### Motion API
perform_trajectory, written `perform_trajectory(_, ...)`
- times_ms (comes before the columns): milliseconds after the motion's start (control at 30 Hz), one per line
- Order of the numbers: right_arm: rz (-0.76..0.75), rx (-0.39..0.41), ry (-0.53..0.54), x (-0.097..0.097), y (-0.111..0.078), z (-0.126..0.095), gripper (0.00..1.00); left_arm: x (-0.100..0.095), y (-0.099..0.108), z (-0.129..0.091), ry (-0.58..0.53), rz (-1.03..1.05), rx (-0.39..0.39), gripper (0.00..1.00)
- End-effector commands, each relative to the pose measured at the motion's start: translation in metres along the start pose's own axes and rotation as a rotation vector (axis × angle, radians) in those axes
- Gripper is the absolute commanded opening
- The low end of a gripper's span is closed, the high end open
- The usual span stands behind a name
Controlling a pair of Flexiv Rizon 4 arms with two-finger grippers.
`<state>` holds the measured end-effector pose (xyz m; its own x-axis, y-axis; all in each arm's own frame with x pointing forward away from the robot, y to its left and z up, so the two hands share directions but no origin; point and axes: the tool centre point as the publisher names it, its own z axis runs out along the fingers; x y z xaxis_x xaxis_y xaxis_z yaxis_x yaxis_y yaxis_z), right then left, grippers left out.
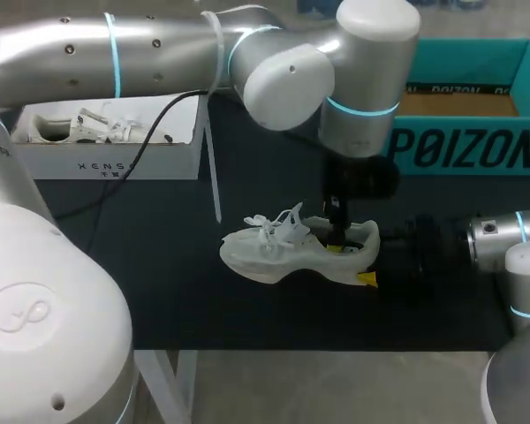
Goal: Take the shoe out of the shoebox, open the shoe tongue, remove and reinsert the insole, then place the shoe into the shoebox
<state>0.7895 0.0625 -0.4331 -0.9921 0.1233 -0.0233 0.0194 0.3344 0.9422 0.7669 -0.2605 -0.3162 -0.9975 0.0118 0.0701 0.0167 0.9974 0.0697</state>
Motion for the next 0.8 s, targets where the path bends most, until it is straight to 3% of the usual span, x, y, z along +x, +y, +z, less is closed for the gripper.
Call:
perform_trajectory(33,0.001,0.003,-0.001,-0.001,-0.001,0.003,0.00,-0.005,-0.004,0.014,0.015,0.017,-0.015,0.00)
perform_trajectory(533,0.001,0.003,-0.001,-0.001,-0.001,0.003,0.00,-0.019,-0.007,0.020,-0.029,0.129,-0.007,0.00)
perform_trajectory(800,0.001,0.003,-0.001,-0.001,-0.001,0.003,0.00,-0.024,-0.015,0.037,-0.024,0.191,-0.028,0.00)
